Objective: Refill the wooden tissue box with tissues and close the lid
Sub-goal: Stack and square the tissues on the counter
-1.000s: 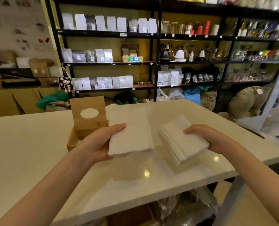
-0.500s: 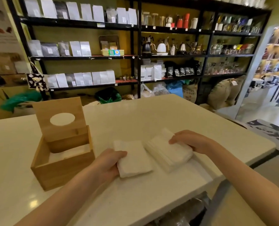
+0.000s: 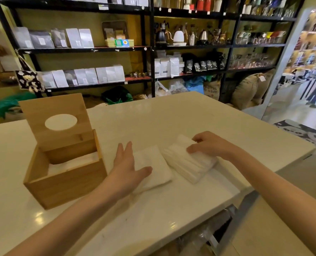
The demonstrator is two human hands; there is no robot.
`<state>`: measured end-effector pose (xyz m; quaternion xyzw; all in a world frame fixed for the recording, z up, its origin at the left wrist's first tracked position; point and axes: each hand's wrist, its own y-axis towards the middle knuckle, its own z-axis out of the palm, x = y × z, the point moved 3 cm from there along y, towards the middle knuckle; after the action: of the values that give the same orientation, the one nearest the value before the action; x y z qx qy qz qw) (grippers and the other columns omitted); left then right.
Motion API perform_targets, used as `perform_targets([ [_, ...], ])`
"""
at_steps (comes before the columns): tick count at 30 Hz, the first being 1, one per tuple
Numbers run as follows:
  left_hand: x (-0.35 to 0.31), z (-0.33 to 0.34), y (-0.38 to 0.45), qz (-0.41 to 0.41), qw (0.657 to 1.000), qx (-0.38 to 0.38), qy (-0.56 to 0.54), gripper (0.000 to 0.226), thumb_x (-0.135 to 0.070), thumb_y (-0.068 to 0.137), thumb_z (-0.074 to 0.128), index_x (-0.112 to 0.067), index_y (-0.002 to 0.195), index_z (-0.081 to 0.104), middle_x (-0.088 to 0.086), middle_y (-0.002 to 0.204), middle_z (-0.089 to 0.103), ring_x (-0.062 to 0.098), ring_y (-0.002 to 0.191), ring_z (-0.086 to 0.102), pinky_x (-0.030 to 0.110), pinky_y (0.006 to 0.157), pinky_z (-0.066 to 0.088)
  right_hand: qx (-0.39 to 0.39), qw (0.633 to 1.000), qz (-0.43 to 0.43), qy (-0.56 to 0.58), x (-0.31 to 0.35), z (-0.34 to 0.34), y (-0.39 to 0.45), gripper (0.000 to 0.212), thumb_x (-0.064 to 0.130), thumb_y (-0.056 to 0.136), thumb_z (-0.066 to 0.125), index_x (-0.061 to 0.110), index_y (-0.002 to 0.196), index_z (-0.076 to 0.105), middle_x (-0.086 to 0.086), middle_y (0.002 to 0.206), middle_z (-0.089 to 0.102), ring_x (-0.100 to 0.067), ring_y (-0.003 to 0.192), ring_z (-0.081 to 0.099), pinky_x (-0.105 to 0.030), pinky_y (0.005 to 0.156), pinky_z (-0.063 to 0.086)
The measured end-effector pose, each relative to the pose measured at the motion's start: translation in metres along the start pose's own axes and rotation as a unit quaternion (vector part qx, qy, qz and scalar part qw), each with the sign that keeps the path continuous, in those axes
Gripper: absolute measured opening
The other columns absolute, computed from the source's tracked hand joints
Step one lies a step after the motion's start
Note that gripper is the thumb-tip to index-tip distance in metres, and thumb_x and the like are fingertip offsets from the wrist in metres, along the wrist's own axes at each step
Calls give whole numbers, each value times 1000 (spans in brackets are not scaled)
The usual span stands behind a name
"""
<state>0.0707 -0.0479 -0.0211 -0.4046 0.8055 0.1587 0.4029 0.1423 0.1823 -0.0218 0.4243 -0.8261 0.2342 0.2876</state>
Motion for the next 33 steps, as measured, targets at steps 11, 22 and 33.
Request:
perform_targets([
  [11,-28,29,56,154,957,105,220,43,-31,97,31,-20,139,32,0,153,22,15,143,9,44,116,5,18,995,-70,-64,3,3,24,31,23,77,69,15,107,65,-5,95,62,-16,86,54,-24,72,40],
  [22,-48,49,109,129,979,160,-7,57,-26,73,69,-21,126,49,5,120,63,19,101,60,33,89,50,-2,985,-171,17,6,-24,9,27,22,77,71,21,104,67,-3,95,70,-11,82,63,-14,69,47],
  [33,-74,7,88,179,959,88,-202,16,-10,75,70,-17,89,72,-1,80,73,8,68,69,24,62,57,-70,974,-153,154,28,-60,-3,52,30,66,77,31,114,57,3,110,62,-9,104,58,-26,89,44],
])
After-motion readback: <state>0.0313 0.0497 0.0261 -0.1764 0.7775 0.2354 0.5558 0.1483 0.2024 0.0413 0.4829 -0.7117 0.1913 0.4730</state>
